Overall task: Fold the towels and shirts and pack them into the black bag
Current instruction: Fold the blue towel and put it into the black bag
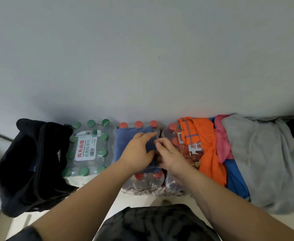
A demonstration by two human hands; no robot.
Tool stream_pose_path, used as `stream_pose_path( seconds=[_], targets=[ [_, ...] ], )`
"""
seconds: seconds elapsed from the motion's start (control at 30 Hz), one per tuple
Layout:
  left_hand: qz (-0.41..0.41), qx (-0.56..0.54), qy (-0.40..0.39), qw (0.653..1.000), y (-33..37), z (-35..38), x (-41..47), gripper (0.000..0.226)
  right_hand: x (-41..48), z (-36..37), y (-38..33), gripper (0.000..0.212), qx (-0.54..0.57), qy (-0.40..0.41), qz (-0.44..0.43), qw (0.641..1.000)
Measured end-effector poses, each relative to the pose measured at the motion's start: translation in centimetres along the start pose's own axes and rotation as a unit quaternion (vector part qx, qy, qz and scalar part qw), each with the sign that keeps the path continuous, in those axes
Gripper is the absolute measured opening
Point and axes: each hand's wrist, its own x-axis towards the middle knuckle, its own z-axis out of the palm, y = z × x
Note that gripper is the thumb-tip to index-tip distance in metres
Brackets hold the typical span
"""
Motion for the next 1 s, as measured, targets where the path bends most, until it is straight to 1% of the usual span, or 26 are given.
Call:
stream_pose_path(
  seconds=[0.07,0.13,0.17,0.23,0.27,0.3,0.4,0.47,0.53,0.57,0.67,0.73,0.8,0.87,0.93,1.0],
  targets=[
    [-0.01,-0.022,0.046,0.999,-0.3,0.0,-0.5,0.056,0.3,-0.3,0.1,0.017,-0.066,-0.022,0.002,0.998],
    [-0.001,-0.005,0.108,0.994,-0.8,-0.1,-1.0,0.05,0.3,-0.5,0.1,0.019,-0.109,-0.026,0.007,0.994],
    [0.011,0.03,0.143,0.989,-1.2,-0.2,-1.2,0.047,0.2,-0.7,0.0,0.021,-0.117,-0.02,0.005,0.993],
    [0.041,0.142,0.198,0.969,-2.2,-0.1,-1.3,0.046,-0.2,-1.1,-0.3,0.023,-0.124,-0.004,-0.005,0.992],
    [0.046,0.194,0.201,0.959,-2.6,0.1,-1.2,0.048,-0.3,-1.4,-0.4,0.023,-0.128,-0.001,-0.01,0.992],
    [0.037,0.232,0.175,0.956,-2.7,0.4,-1.1,0.053,-0.4,-1.6,-0.4,0.022,-0.125,-0.003,-0.007,0.992],
    [-0.004,0.307,0.049,0.95,-3.2,1.9,-0.5,0.062,-0.8,-1.9,-0.5,0.016,-0.119,-0.043,0.021,0.992],
    [-0.021,0.329,0.022,0.944,-3.6,2.8,0.0,0.072,-0.6,-2.3,-0.5,0.013,-0.198,-0.057,-0.015,0.978],
    [-0.023,0.339,0.025,0.94,-3.9,3.3,0.1,0.079,-0.5,-2.8,-0.8,0.013,-0.305,-0.044,-0.061,0.949],
    [-0.021,0.345,0.026,0.938,-4.0,3.3,0.1,0.083,-0.4,-3.1,-0.9,0.015,-0.341,-0.03,-0.078,0.936],
    [-0.025,0.355,0.024,0.934,-4.0,3.5,0.1,0.099,-0.3,-3.9,-1.8,0.021,-0.39,0.001,-0.138,0.911],
    [-0.024,0.349,0.028,0.936,-3.9,3.5,0.2,0.102,0.0,-4.0,-2.7,0.024,-0.423,0.002,-0.192,0.886],
    [-0.016,0.338,0.031,0.941,-3.9,3.4,0.1,0.1,1.0,-3.8,-3.6,0.03,-0.474,-0.013,-0.232,0.85],
    [-0.008,0.319,0.042,0.947,-4.0,3.1,-0.4,0.091,2.2,-3.4,-4.3,0.037,-0.534,-0.039,-0.252,0.807],
    [-0.014,0.281,0.071,0.957,-4.1,2.7,-1.4,0.079,3.4,-3.0,-4.5,0.043,-0.587,-0.072,-0.25,0.767],
    [-0.027,0.228,0.118,0.966,-4.2,2.2,-3.1,0.072,4.5,-2.8,-4.5,0.046,-0.626,-0.114,-0.24,0.733]
  ],
)
